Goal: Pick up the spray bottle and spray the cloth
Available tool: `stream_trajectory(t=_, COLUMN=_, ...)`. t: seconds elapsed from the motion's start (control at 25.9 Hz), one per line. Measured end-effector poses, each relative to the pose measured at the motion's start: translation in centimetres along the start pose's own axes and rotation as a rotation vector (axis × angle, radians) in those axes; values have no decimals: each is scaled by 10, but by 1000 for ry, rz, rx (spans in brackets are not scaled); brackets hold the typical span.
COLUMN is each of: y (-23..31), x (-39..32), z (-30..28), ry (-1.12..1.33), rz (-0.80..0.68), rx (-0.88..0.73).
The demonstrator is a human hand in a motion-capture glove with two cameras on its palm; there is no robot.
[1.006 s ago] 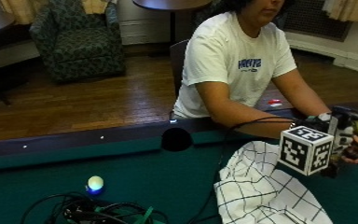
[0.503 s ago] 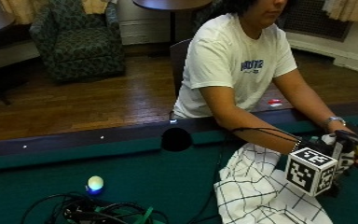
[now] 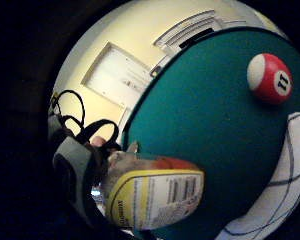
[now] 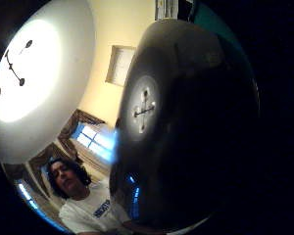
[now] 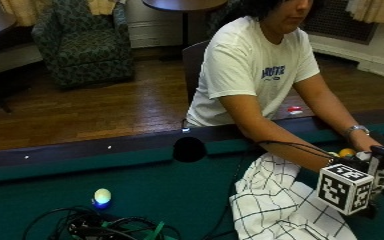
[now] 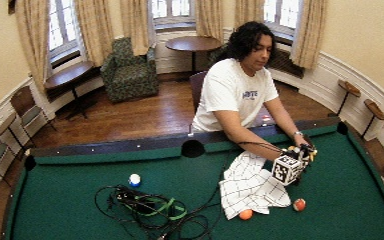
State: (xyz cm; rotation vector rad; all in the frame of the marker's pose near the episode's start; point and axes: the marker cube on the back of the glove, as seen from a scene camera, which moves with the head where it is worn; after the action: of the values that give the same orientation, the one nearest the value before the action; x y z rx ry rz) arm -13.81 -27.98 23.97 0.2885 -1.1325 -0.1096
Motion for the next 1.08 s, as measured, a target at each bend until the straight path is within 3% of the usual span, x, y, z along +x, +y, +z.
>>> stream_trajectory(t=0.62, y=17, x=18, z=3, ry=-78, rz=151, rx=-18)
stream_trajectory(t=1.08, y=53, x=29, z=-60, ry=235, rz=207, rx=-195)
